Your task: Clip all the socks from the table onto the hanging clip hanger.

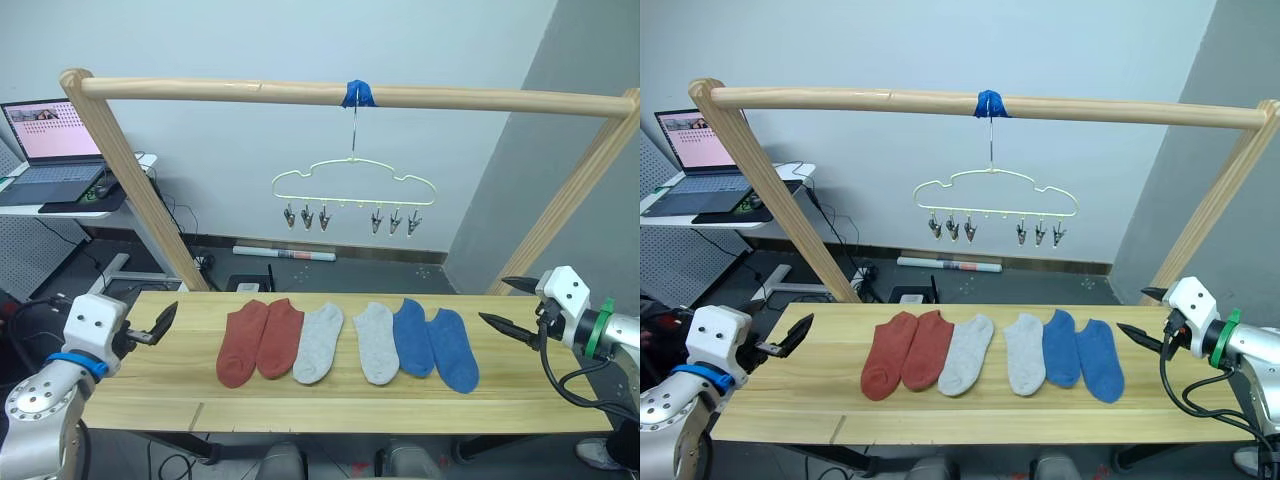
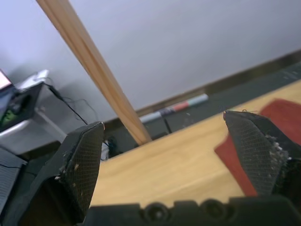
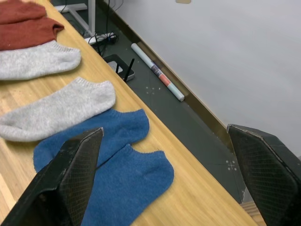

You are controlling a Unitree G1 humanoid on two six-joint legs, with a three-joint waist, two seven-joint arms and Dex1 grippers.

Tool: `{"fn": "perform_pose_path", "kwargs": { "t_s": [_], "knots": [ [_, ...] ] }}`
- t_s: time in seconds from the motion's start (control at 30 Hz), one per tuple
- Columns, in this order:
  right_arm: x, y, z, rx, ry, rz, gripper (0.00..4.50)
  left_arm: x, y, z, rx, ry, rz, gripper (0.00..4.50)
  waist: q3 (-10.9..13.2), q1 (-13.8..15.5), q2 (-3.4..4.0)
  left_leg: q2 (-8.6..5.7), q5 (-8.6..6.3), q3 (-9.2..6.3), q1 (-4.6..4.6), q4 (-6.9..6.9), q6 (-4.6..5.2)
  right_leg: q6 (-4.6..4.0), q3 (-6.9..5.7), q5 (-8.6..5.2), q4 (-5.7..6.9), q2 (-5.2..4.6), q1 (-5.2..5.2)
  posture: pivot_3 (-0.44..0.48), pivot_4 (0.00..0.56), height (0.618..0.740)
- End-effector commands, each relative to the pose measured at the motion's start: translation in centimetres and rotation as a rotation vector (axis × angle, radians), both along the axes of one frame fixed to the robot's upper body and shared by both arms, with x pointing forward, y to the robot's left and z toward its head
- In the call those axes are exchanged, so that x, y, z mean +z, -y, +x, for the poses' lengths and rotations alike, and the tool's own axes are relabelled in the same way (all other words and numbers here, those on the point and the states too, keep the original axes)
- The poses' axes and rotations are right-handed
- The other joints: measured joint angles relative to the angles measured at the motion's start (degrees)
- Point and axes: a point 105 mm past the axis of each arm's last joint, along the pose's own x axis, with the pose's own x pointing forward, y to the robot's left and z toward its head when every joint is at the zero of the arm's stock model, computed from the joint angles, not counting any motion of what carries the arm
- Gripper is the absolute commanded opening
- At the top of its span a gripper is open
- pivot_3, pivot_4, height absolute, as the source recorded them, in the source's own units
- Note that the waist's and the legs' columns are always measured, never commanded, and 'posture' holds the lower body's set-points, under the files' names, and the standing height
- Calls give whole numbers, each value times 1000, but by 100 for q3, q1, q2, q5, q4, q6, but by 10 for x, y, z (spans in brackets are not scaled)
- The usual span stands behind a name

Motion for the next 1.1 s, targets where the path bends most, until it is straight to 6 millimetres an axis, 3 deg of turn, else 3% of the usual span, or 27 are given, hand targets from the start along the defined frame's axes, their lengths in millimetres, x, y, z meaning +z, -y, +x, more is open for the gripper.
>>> {"fn": "perform_pose_path", "kwargs": {
  "t_s": [0.03,0.2,0.33,0.43,0.53,0.67,1.1],
  "knots": [
    [26,-14,0,30,82,40,4434,23,34,15,-75,97,-48,4500,58,-1,-2,0,0,1,0,0,0,0,1,0,1,0,0,-74,105,740],
    [53,-59,-7,132,129,132,4434,39,70,35,-125,154,-167,4500,229,-23,-13,5,1,-3,-8,2,2,1,13,1,14,15,16,-112,150,740],
    [82,-111,-20,276,156,219,4434,53,84,52,-144,192,-236,4500,399,-92,-23,10,2,-4,-18,2,3,5,74,5,19,66,-2,-151,188,740],
    [91,-134,-28,341,156,249,4434,61,93,64,-162,222,-271,4500,492,-161,-44,10,1,-5,-23,1,3,6,107,5,16,86,-5,-166,201,740],
    [95,-142,-31,364,151,256,4500,63,101,73,-188,241,-294,3926,541,-180,-70,9,-1,6,-25,0,1,13,118,3,7,85,-5,-185,206,740],
    [98,-147,-33,375,155,259,4500,65,107,83,-193,264,-301,2704,606,-191,-87,9,-5,12,-33,0,-3,17,122,1,1,83,-11,-204,212,740],
    [105,-158,-38,399,156,283,4500,75,127,111,-197,359,-321,2704,764,-350,-109,10,-5,12,-34,0,-3,18,124,2,4,84,-13,-243,242,740]
  ]
}}
